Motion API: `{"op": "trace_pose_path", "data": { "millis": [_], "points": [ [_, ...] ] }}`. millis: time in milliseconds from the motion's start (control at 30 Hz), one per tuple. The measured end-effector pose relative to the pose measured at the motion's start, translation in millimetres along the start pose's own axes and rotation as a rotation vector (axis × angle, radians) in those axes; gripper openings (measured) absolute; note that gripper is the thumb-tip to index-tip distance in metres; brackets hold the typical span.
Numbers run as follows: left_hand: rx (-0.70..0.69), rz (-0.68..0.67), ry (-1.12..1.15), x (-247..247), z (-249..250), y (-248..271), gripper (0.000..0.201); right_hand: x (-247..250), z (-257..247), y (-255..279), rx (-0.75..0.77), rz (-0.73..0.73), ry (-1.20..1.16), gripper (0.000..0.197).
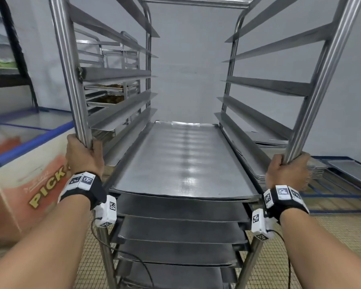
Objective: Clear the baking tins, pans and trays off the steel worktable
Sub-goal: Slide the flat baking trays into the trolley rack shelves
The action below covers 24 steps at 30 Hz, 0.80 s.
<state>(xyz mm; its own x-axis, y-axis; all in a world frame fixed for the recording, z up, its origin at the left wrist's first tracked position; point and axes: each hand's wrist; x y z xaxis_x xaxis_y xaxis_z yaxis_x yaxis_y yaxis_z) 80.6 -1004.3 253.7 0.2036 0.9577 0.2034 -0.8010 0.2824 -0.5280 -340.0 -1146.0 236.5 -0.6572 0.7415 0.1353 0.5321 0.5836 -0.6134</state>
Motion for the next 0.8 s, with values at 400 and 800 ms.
{"op": "trace_pose_path", "data": {
  "millis": [400, 800],
  "points": [
    [-0.018, 0.064, -0.019, -108, 35, 13, 0.036, -71, 62, -97, 0.001, -0.089, -0.057, 0.023],
    [0.000, 0.064, -0.041, -245, 66, 0, 0.035, -162, 126, -197, 0.067, -0.069, -0.066, 0.021]
  ]
}}
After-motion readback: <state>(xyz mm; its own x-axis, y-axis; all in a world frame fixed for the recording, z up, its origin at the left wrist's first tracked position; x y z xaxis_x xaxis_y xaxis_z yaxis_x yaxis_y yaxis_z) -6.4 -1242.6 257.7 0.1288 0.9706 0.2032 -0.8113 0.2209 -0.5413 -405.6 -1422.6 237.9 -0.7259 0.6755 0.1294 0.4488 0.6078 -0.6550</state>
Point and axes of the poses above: each hand's wrist, its own y-axis away from the middle knuckle, its own x-axis out of the back of the hand, z = x × y, and after that the axes turned 3 degrees about -z, right-handed
